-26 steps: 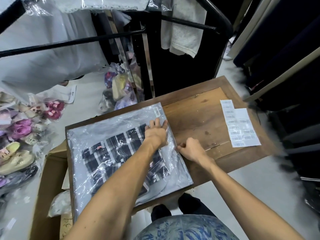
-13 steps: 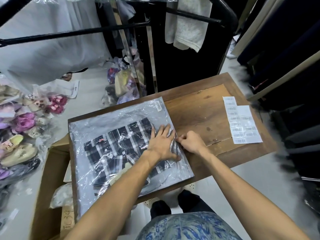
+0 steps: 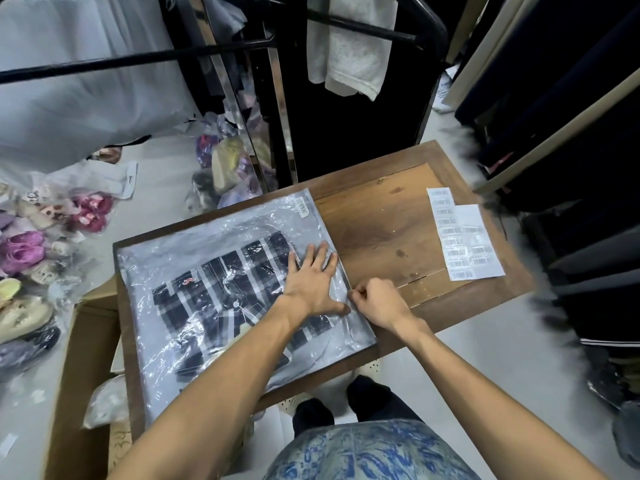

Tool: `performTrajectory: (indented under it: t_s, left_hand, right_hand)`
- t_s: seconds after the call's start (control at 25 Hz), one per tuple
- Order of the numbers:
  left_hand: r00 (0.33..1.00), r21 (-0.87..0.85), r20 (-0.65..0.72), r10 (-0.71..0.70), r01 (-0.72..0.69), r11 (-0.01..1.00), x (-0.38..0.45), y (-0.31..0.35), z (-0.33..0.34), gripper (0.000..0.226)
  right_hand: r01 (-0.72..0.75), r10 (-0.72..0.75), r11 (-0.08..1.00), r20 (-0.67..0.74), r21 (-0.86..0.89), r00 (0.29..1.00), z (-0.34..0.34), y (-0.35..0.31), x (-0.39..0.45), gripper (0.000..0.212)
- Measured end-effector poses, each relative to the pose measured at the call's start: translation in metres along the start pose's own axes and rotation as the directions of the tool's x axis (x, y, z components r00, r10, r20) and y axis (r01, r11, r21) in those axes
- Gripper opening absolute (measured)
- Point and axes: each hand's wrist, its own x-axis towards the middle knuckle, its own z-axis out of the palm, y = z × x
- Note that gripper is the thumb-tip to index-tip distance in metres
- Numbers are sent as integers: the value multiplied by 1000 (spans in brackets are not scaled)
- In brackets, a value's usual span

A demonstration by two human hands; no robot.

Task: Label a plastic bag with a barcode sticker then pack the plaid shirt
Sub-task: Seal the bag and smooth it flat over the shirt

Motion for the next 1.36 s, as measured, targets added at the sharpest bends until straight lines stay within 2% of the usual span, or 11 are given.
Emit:
performTrajectory:
  t_s: [0.2,0.56,0.88,0.96,1.04,1.16,1.24,1.32,1.36]
  left_hand:
    - [1000,-14,23,-3,4,1000,3,0,0,129]
    - [995,38,99,-1,-3,999,10,7,-10,126]
    - [992,119,123,18,-33,992,19,12,-26,125]
    - [993,135,116,27,-43,990,21,14,-29,125]
    - [994,99,98,44,-54,994,22,14,-30,123]
    - [996,-105,-17,84,-85,991,23,4,-39,96]
    - [986,-286,-158,52,-97,953,21,-15,-47,71]
    - [960,-308,-276,-49,-41,950,19,-41,-52,54]
    - [953,-253,-288,-96,21,967,18,-54,-53,49]
  right_hand:
    - [-29,29,1000,16,-1,999,-12,-15,16,37]
    - [65,-66,997,-8,-49,998,-2,18,-17,24]
    - [90,-86,995,115,-35,990,-4,48,-45,33]
    - [121,-111,991,150,-61,982,-8,47,-42,30]
    - [139,-113,984,210,-111,971,-14,43,-34,36]
    - [85,-66,993,210,-86,975,-26,31,-19,42]
    - [87,-86,996,60,-24,995,-30,12,-14,37]
    - [193,-193,981,-65,-18,979,-25,-18,-14,32]
    - [257,-257,966,-62,-5,964,-16,-36,-13,31]
